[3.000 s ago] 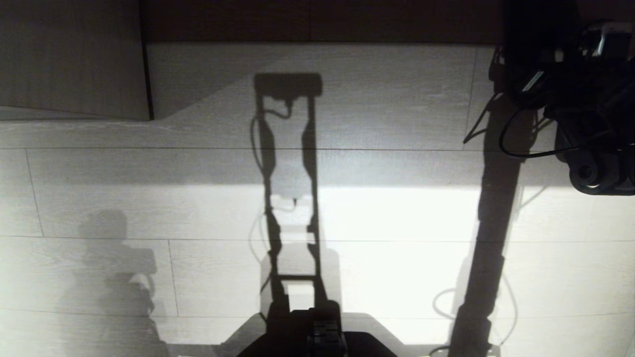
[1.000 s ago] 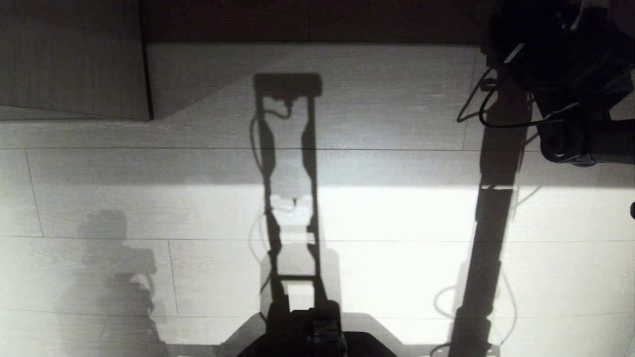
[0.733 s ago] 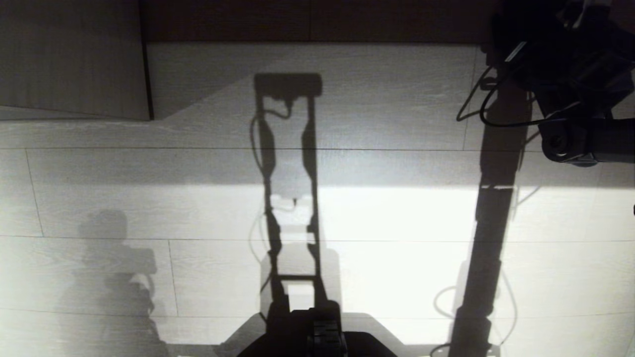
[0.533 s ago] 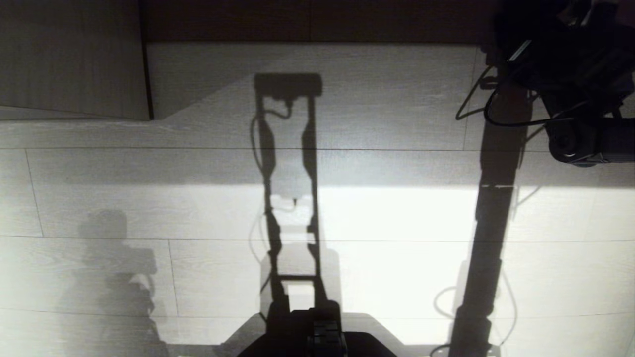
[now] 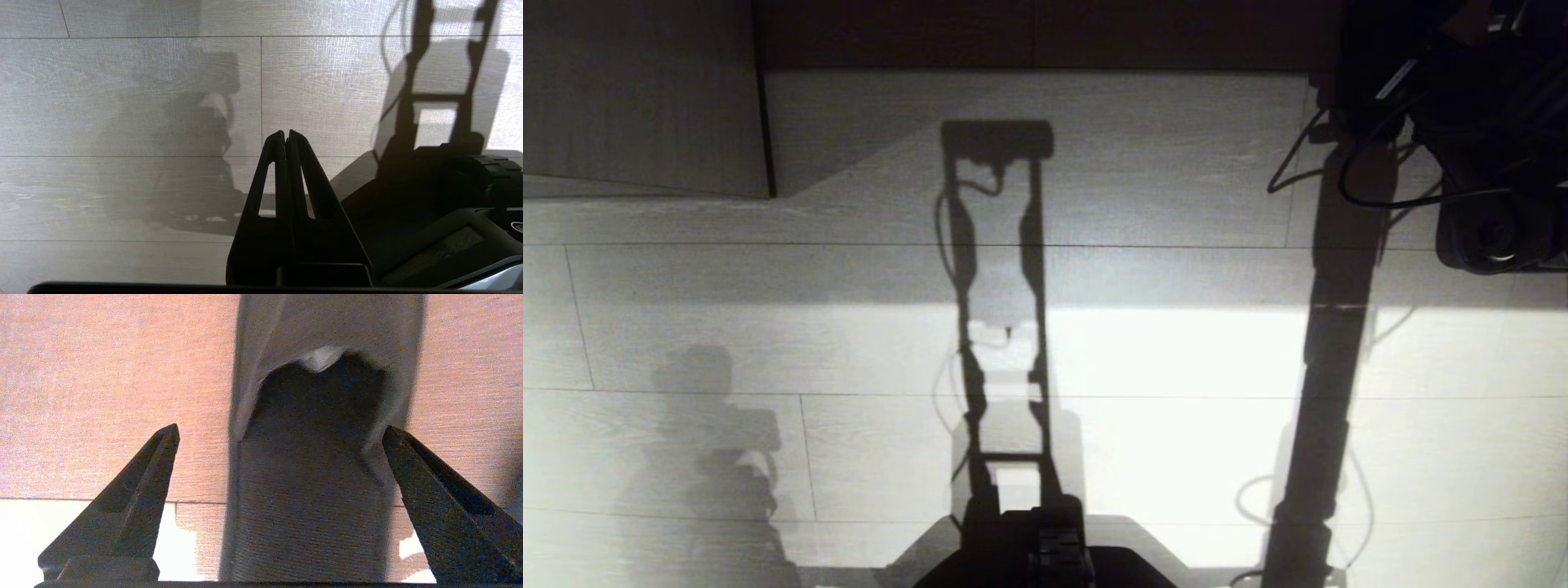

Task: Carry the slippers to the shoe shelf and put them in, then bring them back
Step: Pick up the slippers on the floor

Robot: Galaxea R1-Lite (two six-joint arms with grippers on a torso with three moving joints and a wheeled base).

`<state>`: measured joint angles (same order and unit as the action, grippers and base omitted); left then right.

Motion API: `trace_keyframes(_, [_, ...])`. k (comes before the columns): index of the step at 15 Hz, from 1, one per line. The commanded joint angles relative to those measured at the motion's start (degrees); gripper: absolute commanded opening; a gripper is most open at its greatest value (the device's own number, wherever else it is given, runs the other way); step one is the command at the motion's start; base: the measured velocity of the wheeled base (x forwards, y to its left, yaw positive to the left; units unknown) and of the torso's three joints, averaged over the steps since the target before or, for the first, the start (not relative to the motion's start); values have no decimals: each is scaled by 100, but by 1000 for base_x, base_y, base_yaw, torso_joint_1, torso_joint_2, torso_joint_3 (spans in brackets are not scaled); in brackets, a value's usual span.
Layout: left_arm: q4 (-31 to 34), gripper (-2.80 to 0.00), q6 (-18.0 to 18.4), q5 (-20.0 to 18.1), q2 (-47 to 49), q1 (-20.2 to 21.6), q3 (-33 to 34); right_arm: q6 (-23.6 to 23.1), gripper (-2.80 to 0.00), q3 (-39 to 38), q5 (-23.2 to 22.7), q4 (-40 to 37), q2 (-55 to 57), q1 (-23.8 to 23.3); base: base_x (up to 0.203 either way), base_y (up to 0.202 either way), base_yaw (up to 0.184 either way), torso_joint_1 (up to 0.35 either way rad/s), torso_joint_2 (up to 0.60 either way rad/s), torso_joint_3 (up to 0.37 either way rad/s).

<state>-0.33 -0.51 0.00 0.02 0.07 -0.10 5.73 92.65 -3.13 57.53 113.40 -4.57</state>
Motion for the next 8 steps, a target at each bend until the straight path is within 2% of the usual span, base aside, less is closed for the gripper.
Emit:
trace_keyframes(1, [-2, -280, -2, 0, 2, 1, 1, 5, 0, -255, 4, 25, -324, -7, 0, 0, 0, 0, 0, 0])
trace_keyframes(5, [-2, -280, -2, 0, -2, 1, 1, 25, 0, -379, 6, 22, -389, 0, 0, 0, 0, 0, 0, 0])
trace_keyframes(8, [-2, -280, -2, 0, -2, 1, 1, 21, 0, -105, 6, -35, -180, 183, 0, 0, 0, 0, 0, 0])
